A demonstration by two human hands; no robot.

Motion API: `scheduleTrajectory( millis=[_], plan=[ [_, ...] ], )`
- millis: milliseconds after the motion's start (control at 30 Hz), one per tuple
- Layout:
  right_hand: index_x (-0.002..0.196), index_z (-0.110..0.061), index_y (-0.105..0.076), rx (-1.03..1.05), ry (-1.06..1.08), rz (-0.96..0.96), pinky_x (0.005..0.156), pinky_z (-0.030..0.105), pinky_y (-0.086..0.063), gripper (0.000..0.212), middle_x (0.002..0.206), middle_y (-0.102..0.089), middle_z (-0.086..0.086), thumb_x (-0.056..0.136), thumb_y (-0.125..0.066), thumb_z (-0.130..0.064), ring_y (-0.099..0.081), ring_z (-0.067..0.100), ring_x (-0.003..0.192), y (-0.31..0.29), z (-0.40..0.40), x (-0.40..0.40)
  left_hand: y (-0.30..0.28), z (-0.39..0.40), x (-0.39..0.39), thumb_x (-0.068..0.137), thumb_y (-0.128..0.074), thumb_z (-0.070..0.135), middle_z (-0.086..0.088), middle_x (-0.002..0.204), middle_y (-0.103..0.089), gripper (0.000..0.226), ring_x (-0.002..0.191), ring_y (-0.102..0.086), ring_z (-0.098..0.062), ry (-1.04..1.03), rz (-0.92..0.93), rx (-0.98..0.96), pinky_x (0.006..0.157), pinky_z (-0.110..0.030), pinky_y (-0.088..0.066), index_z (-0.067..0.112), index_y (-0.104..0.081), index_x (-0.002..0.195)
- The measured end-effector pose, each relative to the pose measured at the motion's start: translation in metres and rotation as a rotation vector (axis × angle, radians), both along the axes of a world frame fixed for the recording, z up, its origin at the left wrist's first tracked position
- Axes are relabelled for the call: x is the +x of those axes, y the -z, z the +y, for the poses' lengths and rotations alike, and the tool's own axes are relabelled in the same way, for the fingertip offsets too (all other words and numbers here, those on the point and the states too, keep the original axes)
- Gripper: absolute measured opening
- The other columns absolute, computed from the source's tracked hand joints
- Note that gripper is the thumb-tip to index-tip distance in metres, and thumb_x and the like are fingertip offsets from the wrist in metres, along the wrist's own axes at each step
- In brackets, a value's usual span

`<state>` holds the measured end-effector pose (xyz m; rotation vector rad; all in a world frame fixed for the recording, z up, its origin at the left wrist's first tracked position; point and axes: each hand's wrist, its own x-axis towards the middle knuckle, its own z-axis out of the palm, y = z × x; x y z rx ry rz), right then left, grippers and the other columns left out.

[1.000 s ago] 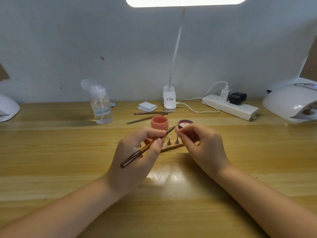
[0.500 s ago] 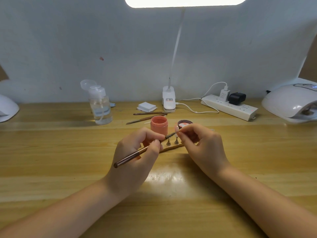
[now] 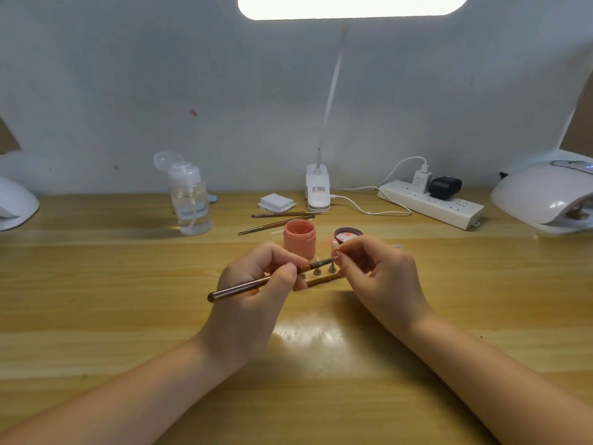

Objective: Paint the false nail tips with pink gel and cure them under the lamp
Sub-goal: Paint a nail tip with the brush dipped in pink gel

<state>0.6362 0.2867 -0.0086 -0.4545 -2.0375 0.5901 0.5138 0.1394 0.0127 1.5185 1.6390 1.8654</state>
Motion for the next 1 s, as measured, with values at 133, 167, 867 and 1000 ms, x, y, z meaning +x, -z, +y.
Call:
scheduleTrajectory(
  millis=[133,167,867,1000],
  plan=[
    [0.092,-0.01,-0.072,-0.002,-0.001,-0.003,0.065,0.025,-0.054,0.007,0.074,-0.069,-0.004,0.085,-0.071,-0.012,-0.065,0.006,0.068,-0.001,0.0,0.0,-0.001,0.0,0.001,0.085,-0.052,0.013,-0.002,0.077,-0.071,0.017,0.074,-0.066,-0.007,-0.008,-0.03,0.028,0.067,-0.013,-0.047,0.009,-0.068,0.089],
    [0.092,-0.01,-0.072,-0.003,0.0,-0.001,0.064,0.025,-0.054,0.006,0.074,-0.069,-0.004,0.085,-0.071,-0.011,-0.064,0.006,0.068,-0.001,-0.001,0.0,-0.001,-0.001,0.001,0.085,-0.053,0.014,-0.002,0.077,-0.071,0.016,0.073,-0.066,-0.006,0.003,-0.028,0.014,0.067,-0.012,-0.047,0.009,-0.068,0.089],
    [0.081,-0.02,-0.074,-0.118,0.305,-0.269,0.061,0.029,-0.044,0.014,0.064,-0.062,-0.01,0.086,-0.067,-0.031,-0.056,0.013,0.066,0.0,0.004,-0.002,0.001,0.006,-0.005,0.093,-0.051,0.003,0.002,0.068,-0.07,0.027,0.07,-0.066,-0.009,-0.183,-0.327,-0.069,0.08,-0.035,-0.055,0.014,-0.071,0.08],
    [0.079,-0.022,-0.075,-0.112,0.366,-0.319,0.053,0.025,-0.03,0.018,0.059,-0.056,-0.012,0.087,-0.064,-0.034,-0.05,0.011,0.061,0.0,0.006,-0.002,0.0,0.005,-0.002,0.094,-0.051,0.005,0.002,0.069,-0.07,0.026,0.072,-0.067,-0.01,-0.164,-0.349,-0.113,0.089,-0.045,-0.054,0.015,-0.071,0.082]
  ],
)
